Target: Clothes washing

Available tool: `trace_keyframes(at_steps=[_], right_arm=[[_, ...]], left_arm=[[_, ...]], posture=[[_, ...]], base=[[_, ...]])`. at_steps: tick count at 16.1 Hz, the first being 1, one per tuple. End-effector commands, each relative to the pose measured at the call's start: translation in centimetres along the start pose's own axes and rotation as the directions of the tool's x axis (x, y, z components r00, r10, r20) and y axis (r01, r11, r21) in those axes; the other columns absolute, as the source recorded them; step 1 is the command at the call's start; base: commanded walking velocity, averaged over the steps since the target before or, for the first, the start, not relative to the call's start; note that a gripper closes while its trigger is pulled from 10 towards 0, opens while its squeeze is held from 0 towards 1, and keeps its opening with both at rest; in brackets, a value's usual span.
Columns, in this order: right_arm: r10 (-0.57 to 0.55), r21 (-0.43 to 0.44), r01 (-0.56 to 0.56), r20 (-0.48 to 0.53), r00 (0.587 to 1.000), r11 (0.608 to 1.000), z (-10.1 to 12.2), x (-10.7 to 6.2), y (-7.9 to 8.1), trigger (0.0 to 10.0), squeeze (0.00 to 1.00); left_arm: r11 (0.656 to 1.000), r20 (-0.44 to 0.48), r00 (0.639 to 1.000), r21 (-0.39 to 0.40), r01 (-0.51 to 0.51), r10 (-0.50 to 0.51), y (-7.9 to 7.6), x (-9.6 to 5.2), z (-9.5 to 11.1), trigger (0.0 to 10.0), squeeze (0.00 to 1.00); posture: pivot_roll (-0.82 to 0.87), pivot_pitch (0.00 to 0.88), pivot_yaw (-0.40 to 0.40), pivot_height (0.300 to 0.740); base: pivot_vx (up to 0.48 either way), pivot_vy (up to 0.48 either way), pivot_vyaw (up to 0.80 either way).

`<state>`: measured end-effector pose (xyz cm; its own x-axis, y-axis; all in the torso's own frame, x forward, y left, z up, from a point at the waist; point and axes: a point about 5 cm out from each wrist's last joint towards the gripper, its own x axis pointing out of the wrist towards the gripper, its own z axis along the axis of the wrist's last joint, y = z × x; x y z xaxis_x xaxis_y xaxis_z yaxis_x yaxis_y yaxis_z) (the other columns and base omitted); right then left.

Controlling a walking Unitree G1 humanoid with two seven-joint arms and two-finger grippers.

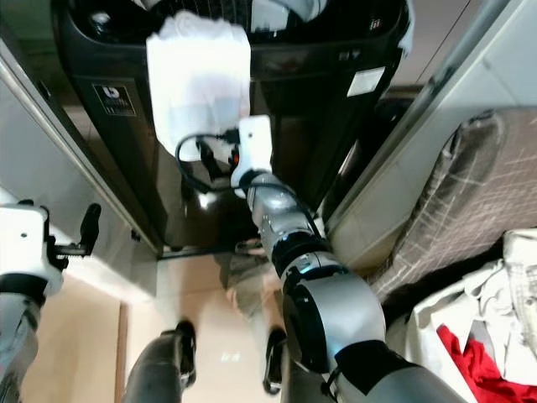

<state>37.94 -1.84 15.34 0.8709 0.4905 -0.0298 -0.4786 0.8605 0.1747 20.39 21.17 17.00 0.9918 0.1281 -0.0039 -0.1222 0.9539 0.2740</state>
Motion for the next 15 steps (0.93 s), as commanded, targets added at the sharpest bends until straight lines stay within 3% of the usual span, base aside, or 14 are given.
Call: trace_keyframes(at_steps=[1, 3, 5, 8, 10, 15], right_arm=[[0.029, 0.045, -0.026, -0.081, 0.996, 0.999, -2.3, -0.2, 2.1, 10.0, 0.0], [0.048, 0.103, -0.031, -0.162, 0.986, 0.994, -3.6, -0.3, 2.6, 10.0, 0.0], [0.055, 0.087, -0.038, -0.206, 0.977, 0.995, -3.9, -0.3, 2.9, 10.0, 0.0], [0.035, 0.044, -0.028, -0.177, 0.984, 0.999, -2.3, 0.3, 2.9, 10.0, 0.0], [0.04, 0.0, -0.04, -0.155, 0.987, 0.999, -1.4, 0.7, 3.2, 10.0, 0.0], [0.087, 0.07, -0.073, -0.207, 0.974, 0.995, -2.6, 0.5, 4.5, 10.0, 0.0]], left_arm=[[1.0, -0.015, 1.0, 0.006, 0.02, -0.02, -0.3, -0.6, 0.1, 10.0, 0.0], [1.0, -0.018, 1.0, 0.015, 0.012, -0.011, -0.4, -1.2, 0.4, 10.0, 0.0], [1.0, -0.002, 1.0, 0.008, 0.02, -0.02, -0.9, -2.1, 1.0, 10.0, 0.0], [0.999, 0.04, 0.998, -0.023, 0.049, -0.048, -2.0, -2.7, 1.8, 10.0, 0.0], [0.999, 0.08, 0.997, -0.048, 0.016, -0.013, -2.2, -2.7, 2.5, 10.0, 0.0], [0.996, 0.073, 0.997, -0.082, -0.018, 0.024, -3.0, -3.0, 2.7, 10.0, 0.0]], posture=[[0.23, 0.404, -0.05, 0.731], [0.26, 0.403, -0.068, 0.731], [0.29, 0.392, -0.086, 0.731], [0.31, 0.357, -0.124, 0.731], [0.32, 0.34, -0.143, 0.731], [0.31, 0.356, -0.153, 0.731]], base=[[0.0, 0.0, 0.0], [0.0, 0.0, 0.0], [0.0, 0.0, 0.0], [0.0, 0.0, 0.0], [0.422, 0.0, 0.0], [0.337, 0.0, 0.0]])
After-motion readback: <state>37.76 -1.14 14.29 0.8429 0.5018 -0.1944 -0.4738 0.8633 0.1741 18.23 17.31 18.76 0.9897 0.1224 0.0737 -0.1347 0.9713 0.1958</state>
